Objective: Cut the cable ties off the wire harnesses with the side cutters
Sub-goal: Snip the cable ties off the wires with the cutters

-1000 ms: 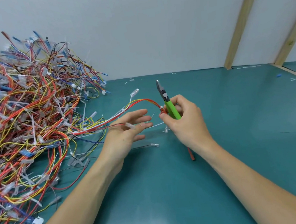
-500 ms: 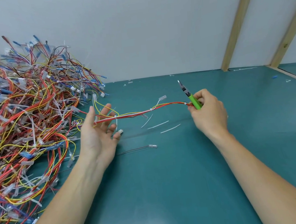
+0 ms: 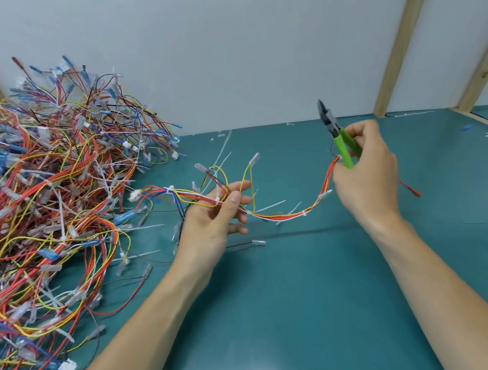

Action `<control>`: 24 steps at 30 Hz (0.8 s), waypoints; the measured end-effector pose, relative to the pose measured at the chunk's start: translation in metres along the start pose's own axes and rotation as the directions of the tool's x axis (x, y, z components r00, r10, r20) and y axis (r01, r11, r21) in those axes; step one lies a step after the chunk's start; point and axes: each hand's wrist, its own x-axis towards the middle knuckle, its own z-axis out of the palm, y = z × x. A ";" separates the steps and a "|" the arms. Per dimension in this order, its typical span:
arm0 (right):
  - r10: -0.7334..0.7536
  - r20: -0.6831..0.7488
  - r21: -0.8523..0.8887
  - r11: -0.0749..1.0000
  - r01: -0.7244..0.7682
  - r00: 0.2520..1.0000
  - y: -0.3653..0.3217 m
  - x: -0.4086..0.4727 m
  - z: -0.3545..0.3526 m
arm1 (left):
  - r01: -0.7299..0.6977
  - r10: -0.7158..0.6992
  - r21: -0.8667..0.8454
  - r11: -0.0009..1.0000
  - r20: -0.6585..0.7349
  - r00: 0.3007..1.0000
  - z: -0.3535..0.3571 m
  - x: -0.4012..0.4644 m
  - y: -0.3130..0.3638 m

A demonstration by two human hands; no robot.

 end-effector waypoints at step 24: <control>-0.011 0.657 0.312 0.914 -0.259 0.754 -0.029 -0.051 0.041 | 0.098 -0.098 -0.009 0.995 0.008 0.995 -0.009 0.002 -0.003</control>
